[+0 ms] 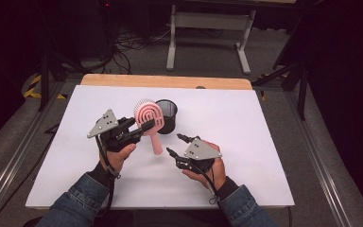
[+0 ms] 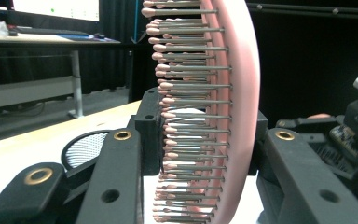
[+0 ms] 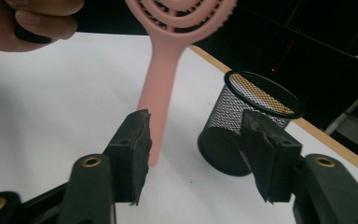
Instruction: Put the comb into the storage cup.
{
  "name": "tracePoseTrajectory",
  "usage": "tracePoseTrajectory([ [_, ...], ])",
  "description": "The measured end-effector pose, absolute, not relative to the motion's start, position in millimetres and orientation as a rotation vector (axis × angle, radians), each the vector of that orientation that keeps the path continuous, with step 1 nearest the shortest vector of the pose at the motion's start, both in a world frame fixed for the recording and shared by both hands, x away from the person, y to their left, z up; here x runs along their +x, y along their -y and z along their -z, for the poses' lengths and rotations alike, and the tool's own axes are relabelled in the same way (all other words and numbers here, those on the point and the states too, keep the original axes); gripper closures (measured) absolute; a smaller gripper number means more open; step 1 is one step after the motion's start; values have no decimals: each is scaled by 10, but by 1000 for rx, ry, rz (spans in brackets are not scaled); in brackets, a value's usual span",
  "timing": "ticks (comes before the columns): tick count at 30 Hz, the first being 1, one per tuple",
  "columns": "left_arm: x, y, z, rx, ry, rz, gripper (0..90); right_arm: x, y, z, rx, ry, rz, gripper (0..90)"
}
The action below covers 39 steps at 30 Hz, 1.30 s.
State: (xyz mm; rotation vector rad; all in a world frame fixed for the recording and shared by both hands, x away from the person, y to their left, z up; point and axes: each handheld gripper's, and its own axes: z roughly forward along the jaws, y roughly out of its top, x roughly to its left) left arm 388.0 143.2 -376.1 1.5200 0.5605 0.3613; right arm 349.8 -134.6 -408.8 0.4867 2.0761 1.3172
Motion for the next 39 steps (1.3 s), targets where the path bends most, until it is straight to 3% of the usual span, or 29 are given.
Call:
tracePoseTrajectory([
  [22,3929,-1756,3632,1482,-606,-461,637,3488,1953,4168,599,-1914,-1267,102],
  [29,3951,-1812,3598,1469,-617,-484,637,3466,2017,4234,622,-1927,-1217,65],
  [39,4023,-1857,3495,1467,-616,-523,637,3433,2184,4274,689,-1891,-1159,87],
])
